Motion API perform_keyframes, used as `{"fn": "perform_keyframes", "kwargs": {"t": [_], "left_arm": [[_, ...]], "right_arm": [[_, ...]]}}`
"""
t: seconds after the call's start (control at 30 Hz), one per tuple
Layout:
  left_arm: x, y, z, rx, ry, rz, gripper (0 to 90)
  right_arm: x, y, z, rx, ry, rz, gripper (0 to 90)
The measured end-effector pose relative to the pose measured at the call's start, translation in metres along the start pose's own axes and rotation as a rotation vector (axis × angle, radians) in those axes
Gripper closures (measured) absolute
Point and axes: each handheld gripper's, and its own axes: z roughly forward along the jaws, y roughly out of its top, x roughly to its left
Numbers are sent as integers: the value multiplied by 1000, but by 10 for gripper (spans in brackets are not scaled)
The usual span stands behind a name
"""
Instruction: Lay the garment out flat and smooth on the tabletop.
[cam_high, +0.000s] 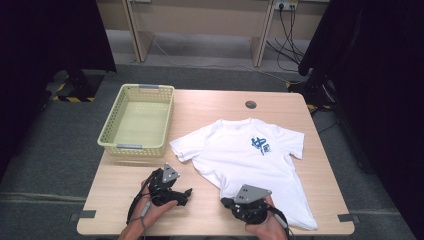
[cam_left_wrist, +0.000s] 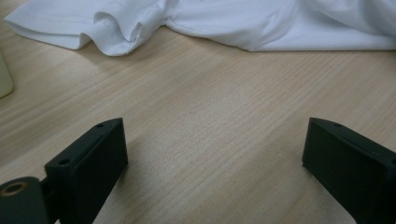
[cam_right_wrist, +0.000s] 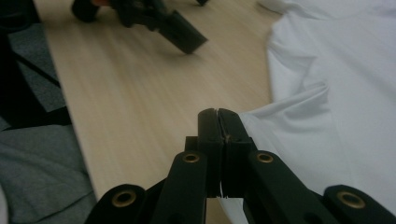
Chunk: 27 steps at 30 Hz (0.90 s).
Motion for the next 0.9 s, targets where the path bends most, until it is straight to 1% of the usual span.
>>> {"fn": "perform_keyframes", "kwargs": {"t": [0.1,0.13,0.2,0.27,0.33,0.4,0.43,0.47,0.5,0.53,0.57,0.63,0.7,0.77,0.83,0.87,0.9], "left_arm": [[0,0,0,0,1,0,55],[0,0,0,0,1,0,55],[0,0,0,1,4,-3,55],[0,0,-1,1,5,-5,55],[0,-1,-1,4,-13,1,47],[0,-1,-1,3,-33,10,38],[0,-1,-1,3,-31,11,42],[-1,0,-2,4,-33,5,45],[-3,1,-2,-1,-42,-11,54],[-5,3,-3,-16,-56,-28,57],[-9,5,-4,-26,-63,-32,52],[-17,10,-6,-38,-67,-22,52],[-28,16,-8,-54,-90,-25,51],[-38,21,-5,-52,-116,-21,51],[-49,26,1,-50,-126,-15,49],[-53,27,4,-52,-131,-20,50],[-58,27,6,-58,-143,-27,50]], "right_arm": [[18,4,-2,-11,48,-41,863],[21,4,-3,-12,61,-40,834],[23,4,-7,-35,85,-7,760],[19,3,-16,-60,67,16,669],[13,0,-29,-84,30,53,611],[2,-7,-45,-105,-19,90,587],[-3,-11,-52,-110,-45,110,573],[-11,-18,-61,-108,-84,136,558],[-15,-22,-66,-101,-114,150,550],[-22,-28,-71,-92,-159,165,540],[-28,-33,-76,-76,-196,183,530],[-42,-45,-84,-55,-262,227,521],[-50,-53,-89,-35,-307,248,501],[-57,-60,-94,-22,-335,269,487],[-63,-67,-99,-2,-382,285,475],[-67,-72,-102,13,-412,293,469],[-69,-75,-104,20,-426,301,467]]}}
